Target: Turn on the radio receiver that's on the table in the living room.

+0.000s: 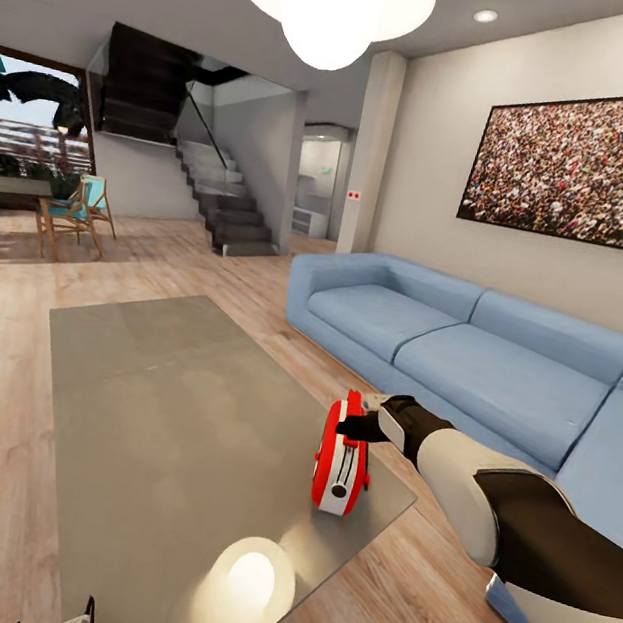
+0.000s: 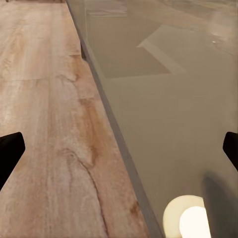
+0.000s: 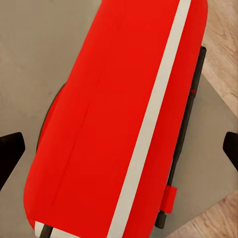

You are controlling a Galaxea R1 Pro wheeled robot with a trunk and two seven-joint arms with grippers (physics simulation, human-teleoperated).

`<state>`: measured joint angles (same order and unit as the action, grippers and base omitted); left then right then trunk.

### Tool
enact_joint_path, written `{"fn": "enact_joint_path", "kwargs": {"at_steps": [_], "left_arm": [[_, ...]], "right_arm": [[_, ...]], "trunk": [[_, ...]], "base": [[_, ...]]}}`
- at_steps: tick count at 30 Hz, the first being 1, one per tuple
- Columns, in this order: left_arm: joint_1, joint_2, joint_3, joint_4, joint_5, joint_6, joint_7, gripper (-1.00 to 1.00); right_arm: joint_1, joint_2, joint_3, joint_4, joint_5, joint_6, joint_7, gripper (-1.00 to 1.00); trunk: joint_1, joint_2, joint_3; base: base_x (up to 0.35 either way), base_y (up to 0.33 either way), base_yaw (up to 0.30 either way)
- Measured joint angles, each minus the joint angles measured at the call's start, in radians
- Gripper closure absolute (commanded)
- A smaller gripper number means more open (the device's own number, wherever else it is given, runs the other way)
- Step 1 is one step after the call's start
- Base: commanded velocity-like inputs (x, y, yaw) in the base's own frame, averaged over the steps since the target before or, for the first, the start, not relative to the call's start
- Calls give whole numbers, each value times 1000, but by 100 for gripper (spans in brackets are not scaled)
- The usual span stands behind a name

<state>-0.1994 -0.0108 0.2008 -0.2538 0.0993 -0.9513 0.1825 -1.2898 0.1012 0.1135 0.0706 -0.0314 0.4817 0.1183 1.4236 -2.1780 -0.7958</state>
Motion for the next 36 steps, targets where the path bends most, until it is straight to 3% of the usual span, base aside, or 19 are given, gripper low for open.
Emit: {"fn": "enact_joint_path", "kwargs": {"at_steps": [3, 7, 32, 33, 36], "left_arm": [[0, 0, 0, 0, 0, 0, 0, -100], [0, 0, -2, 0, -3, -56, 0, -100], [0, 0, -2, 0, -3, -57, 0, -100], [0, 0, -2, 0, -3, -57, 0, -100], [0, 0, -1, 0, -3, -57, 0, -100]], "right_arm": [[0, 0, 0, 0, 0, 0, 0, -100], [0, 0, 0, 0, 0, 0, 0, -100], [0, 0, 0, 0, 1, -6, 0, -100], [0, 0, 0, 0, 1, -6, 0, 100], [0, 0, 0, 0, 1, -6, -2, 100]], "trunk": [[0, 0, 0], [15, -28, -12], [15, -28, -13], [15, -28, -13], [15, -28, -13]], "base": [[0, 0, 0], [0, 0, 0], [0, 0, 0], [0, 0, 0], [0, 0, 0]]}}
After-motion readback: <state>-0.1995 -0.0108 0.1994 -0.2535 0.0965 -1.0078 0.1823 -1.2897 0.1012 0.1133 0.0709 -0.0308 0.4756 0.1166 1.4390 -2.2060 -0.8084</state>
